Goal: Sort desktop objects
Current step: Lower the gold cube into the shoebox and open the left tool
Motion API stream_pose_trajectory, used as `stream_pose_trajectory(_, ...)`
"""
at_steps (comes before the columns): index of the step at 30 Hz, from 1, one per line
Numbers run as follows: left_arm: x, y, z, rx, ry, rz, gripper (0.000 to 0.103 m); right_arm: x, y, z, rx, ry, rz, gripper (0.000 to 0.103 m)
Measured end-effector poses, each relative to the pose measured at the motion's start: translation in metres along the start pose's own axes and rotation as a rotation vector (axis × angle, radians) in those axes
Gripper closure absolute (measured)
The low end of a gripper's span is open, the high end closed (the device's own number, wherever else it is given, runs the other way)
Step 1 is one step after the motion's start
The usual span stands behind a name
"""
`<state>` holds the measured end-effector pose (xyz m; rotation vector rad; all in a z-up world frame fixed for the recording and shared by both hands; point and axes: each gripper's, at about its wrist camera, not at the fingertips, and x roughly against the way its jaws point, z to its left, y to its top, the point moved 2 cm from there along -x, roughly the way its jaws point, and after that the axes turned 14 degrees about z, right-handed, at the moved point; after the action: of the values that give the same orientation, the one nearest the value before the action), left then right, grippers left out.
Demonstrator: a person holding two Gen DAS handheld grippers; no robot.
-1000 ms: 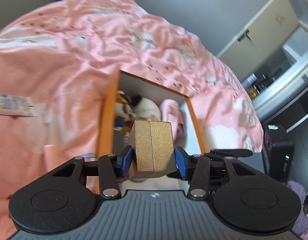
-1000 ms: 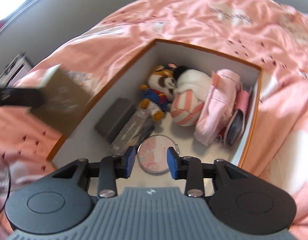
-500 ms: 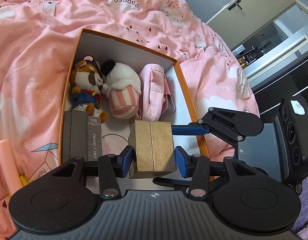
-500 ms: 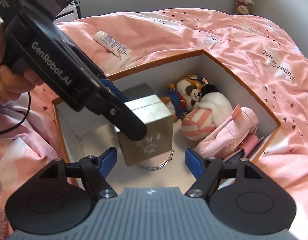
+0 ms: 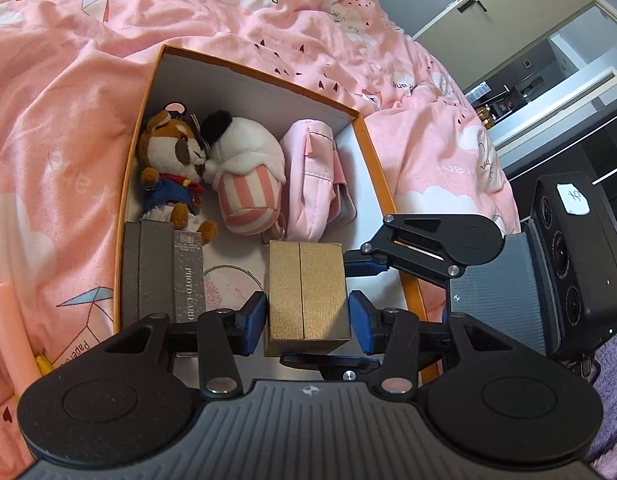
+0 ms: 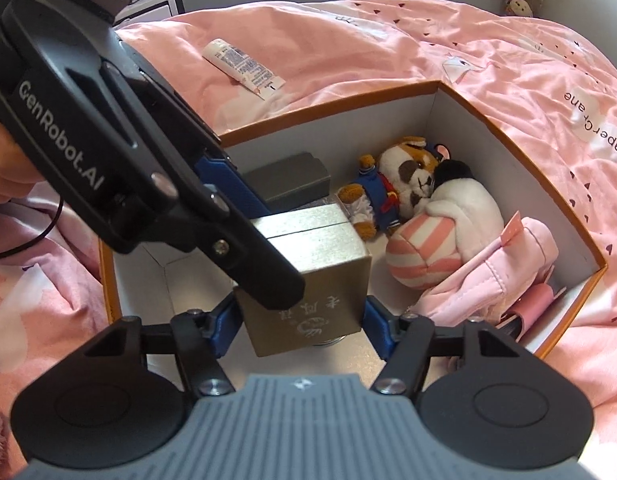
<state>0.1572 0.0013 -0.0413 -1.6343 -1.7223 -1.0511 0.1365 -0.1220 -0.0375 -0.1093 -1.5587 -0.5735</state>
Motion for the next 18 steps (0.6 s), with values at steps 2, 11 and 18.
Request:
stream_pose_trajectory(2, 0.002, 0.002, 0.002, 0.007, 0.031, -0.014, 0.052, -0.002, 0.001, 0.001, 0.013, -0.023, 0.022, 0.038)
stream_pose_trajectory(11, 0.029, -0.004, 0.001, -0.059, 0.170, -0.090, 0.052, -0.018, 0.007, 0.001, 0.057, -0.117, 0.136, 0.038)
stream_pose_trajectory(18, 0.049, -0.016, 0.003, -0.102, 0.257, -0.136, 0.052, -0.033, 0.018, 0.009, 0.167, -0.165, 0.206, 0.038)
